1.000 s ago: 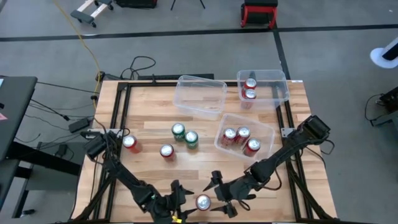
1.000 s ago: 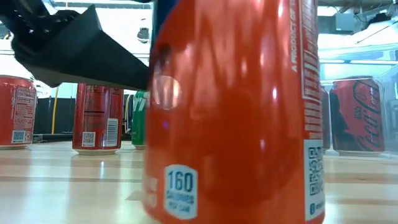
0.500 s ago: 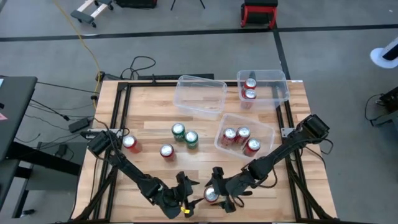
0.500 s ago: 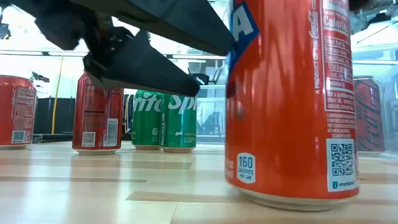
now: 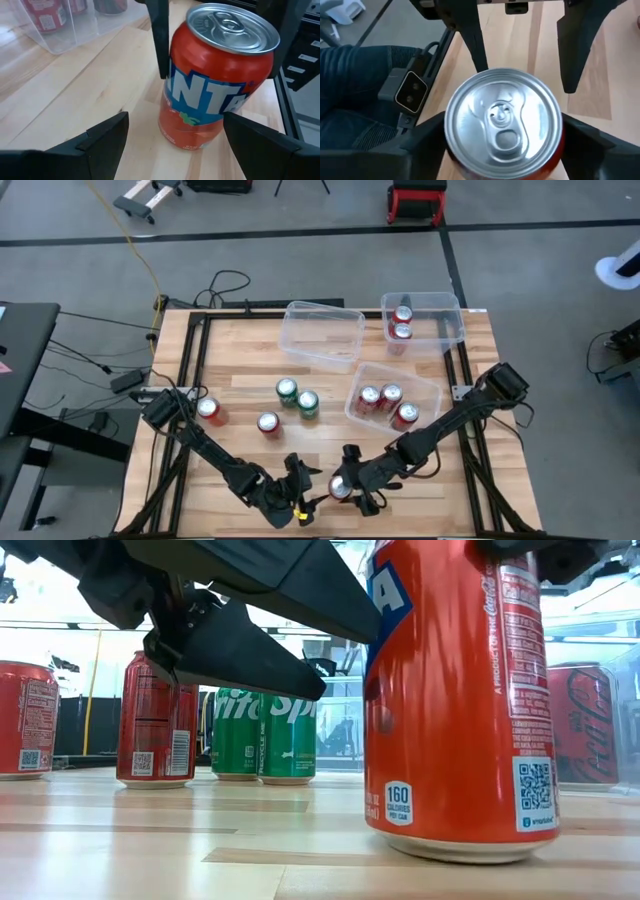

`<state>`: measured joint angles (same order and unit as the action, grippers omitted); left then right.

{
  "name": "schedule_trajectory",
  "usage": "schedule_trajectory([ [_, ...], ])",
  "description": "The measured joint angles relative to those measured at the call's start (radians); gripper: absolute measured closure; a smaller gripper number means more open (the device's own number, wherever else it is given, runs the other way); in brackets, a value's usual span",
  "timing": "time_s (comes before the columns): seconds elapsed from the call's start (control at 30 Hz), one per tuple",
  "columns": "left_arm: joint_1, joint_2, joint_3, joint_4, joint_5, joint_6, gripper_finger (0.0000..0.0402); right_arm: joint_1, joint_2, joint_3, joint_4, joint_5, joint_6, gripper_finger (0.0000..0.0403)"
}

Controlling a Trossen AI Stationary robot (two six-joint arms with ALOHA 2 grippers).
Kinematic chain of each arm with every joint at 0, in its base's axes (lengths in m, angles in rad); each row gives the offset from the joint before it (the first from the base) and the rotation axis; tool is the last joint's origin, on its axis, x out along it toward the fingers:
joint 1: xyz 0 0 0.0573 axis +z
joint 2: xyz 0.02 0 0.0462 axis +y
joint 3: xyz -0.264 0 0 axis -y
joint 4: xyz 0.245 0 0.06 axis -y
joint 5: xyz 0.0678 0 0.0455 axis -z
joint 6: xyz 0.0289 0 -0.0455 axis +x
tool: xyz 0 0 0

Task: Sort soda cans
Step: Put the bottom red soda can into the top right transparent bin

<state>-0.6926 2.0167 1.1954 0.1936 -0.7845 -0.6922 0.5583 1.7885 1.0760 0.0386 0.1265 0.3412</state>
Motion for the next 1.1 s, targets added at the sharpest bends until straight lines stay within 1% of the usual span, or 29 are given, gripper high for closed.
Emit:
schedule_trajectory([
  [0.13, 0.0, 0.0, 0.0, 0.0, 0.001, 0.003, 0.0079, -0.011, -0.001, 0.0, 0.002, -0.011, -0.002, 0.012],
  [0.27, 0.0, -0.004, 0.0, -0.003, -0.003, 0.01, 0.0079, -0.019, -0.004, 0.0, 0.001, -0.038, -0.002, 0.0123],
  [0.4, -0.01, -0.028, 0.0, -0.002, -0.044, 0.059, 0.0079, -0.013, -0.023, -0.002, -0.021, 0.021, -0.002, 0.0123],
  [0.47, -0.018, -0.047, 0.0, -0.002, -0.073, 0.087, 0.0079, -0.005, -0.05, -0.003, -0.034, 0.028, -0.006, 0.0123],
  [0.57, -0.029, -0.082, 0.0, -0.023, -0.093, 0.117, 0.0079, -0.001, -0.114, -0.001, -0.063, 0.055, -0.006, 0.0123],
  [0.7, -0.036, -0.143, 0.0, -0.085, -0.123, 0.125, 0.0079, 0.012, -0.208, -0.002, -0.157, 0.109, -0.009, 0.0123],
  [0.83, -0.042, -0.191, 0.0, -0.131, -0.137, 0.143, 0.0079, 0.024, -0.329, -0.001, -0.214, 0.169, -0.007, 0.0123],
  [0.97, -0.046, -0.242, 0.0, -0.138, -0.137, 0.231, 0.0079, 0.024, -0.459, -0.001, -0.333, 0.258, 0.021, 0.0123],
  [1.1, -0.03, -0.301, 0.0, -0.193, -0.148, 0.29, 0.0079, 0.005, -0.612, 0.0, -0.457, 0.391, 0.058, 0.0123],
])
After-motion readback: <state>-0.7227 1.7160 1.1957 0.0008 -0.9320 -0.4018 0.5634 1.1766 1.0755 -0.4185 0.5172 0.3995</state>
